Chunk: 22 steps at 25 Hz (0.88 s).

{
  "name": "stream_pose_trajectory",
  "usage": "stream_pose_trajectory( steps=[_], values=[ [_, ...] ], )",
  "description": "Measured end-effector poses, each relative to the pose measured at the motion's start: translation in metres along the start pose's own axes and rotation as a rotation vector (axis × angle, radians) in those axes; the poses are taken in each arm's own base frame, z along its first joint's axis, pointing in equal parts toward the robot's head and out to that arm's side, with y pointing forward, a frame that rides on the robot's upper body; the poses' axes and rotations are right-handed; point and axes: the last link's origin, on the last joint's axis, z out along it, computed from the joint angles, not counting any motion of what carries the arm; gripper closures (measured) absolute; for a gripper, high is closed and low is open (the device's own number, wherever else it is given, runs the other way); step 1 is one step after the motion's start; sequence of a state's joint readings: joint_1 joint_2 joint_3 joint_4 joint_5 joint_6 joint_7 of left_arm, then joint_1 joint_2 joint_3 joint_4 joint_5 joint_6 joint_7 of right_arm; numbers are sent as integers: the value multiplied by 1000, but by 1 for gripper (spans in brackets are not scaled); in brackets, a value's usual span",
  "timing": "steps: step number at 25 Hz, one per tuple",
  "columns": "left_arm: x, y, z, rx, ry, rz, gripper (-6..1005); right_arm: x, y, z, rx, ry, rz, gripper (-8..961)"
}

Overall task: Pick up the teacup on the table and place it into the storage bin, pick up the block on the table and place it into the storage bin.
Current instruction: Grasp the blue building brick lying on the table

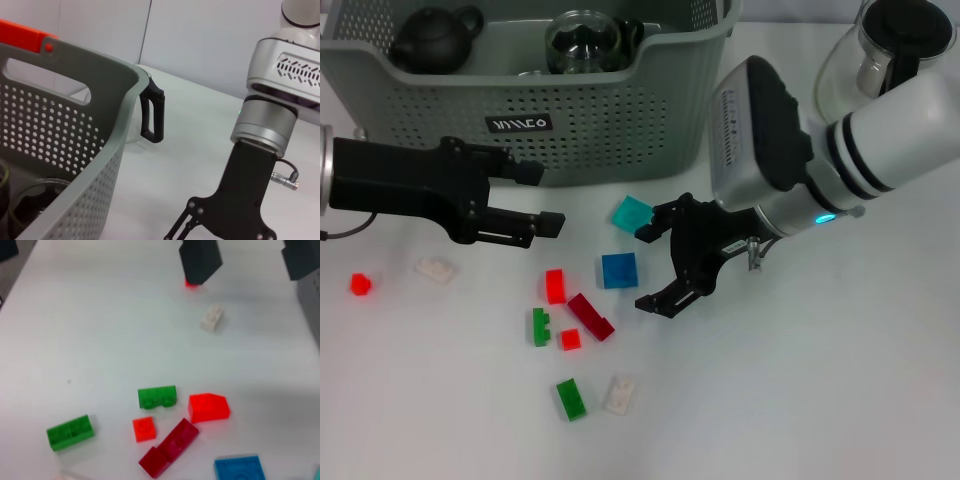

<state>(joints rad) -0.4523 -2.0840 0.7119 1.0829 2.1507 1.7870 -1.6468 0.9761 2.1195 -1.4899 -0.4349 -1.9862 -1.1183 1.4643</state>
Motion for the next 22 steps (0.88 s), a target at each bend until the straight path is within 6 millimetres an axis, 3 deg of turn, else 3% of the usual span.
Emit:
stream_pose_trajectory(
  steps=[9,22],
  values=[
    [3,2,4,-12,11,-20,243,-7,0,14,28,51,-89,13],
    [4,2,6,-13,16,-24,243,-12,-1,19,56,35,-85,14]
  ],
)
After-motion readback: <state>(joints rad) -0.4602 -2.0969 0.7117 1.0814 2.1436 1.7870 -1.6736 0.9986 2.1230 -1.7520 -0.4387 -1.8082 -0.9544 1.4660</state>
